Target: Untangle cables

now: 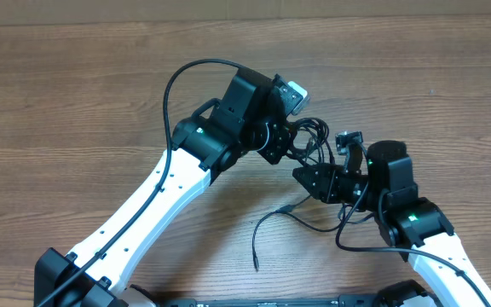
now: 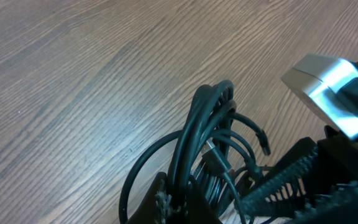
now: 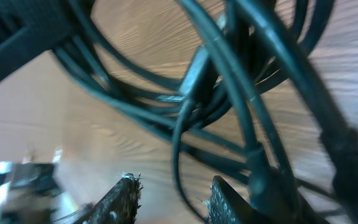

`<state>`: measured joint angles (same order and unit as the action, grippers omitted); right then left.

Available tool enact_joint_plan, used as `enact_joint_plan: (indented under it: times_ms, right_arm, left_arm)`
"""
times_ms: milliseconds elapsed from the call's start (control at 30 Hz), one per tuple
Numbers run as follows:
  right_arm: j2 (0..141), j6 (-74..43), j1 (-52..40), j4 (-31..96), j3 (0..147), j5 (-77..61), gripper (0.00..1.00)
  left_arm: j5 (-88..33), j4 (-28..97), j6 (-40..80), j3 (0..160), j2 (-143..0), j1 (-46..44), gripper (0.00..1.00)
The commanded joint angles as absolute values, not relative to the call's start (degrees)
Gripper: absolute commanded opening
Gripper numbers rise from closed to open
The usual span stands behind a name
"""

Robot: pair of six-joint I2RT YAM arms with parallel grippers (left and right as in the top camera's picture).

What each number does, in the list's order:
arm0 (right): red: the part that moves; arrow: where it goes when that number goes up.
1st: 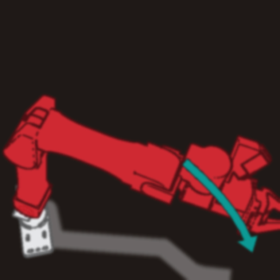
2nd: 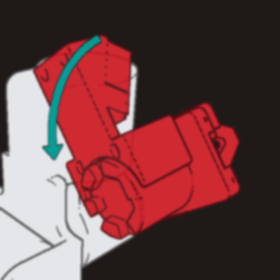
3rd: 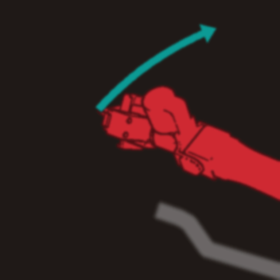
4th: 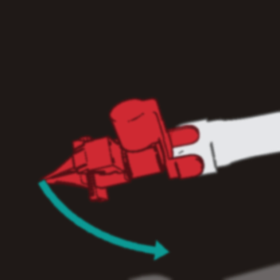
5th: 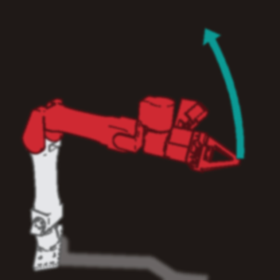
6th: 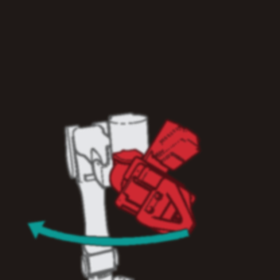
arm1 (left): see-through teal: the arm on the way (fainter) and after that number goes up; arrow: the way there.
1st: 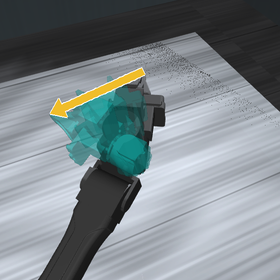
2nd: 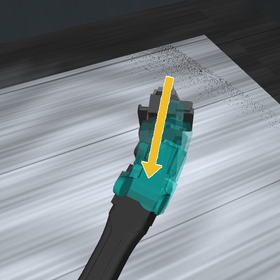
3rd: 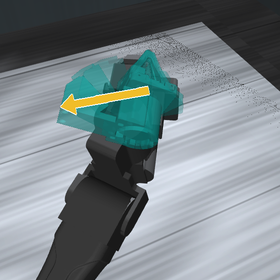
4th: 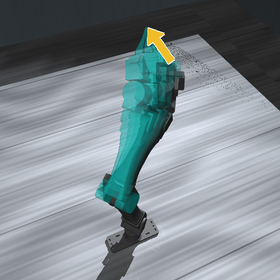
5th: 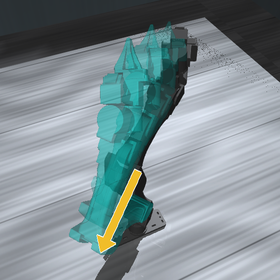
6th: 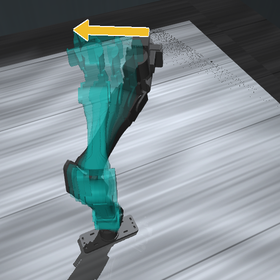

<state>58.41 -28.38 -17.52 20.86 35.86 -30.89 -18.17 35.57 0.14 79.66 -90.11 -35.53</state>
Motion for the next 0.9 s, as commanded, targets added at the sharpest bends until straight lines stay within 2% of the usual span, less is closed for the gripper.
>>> enact_joint_plan:
  times_ms: [0,133,300,467,667,867]
  right_arm:
    - [58.26,-26.46,-18.98,21.06,36.45,-19.99,0.35]
    - [58.26,-26.48,-19.07,21.15,36.45,-15.18,0.32]
    - [58.28,-26.50,-19.14,21.15,36.45,-16.71,0.14]
    - [58.28,-26.50,-19.14,21.21,36.45,-23.05,0.05]
    - [58.33,-26.50,-19.18,23.62,36.38,-21.76,0.04]
    - [58.30,-26.48,-19.18,33.50,36.38,-20.14,0.04]
  left_arm:
    - [-20.51,35.05,2.83,81.49,-88.75,-35.77,0.04]
    - [-22.24,35.09,2.87,81.49,-88.75,-35.77,0.04]
    - [-22.52,34.46,4.93,81.49,-88.75,-35.66,0.04]
    - [-22.57,32.27,7.05,81.49,-88.75,-35.62,0.04]
    - [-21.71,31.44,7.31,81.49,-88.75,-35.31,0.04]
    - [-20.21,31.22,7.33,81.49,-88.73,-31.05,0.04]
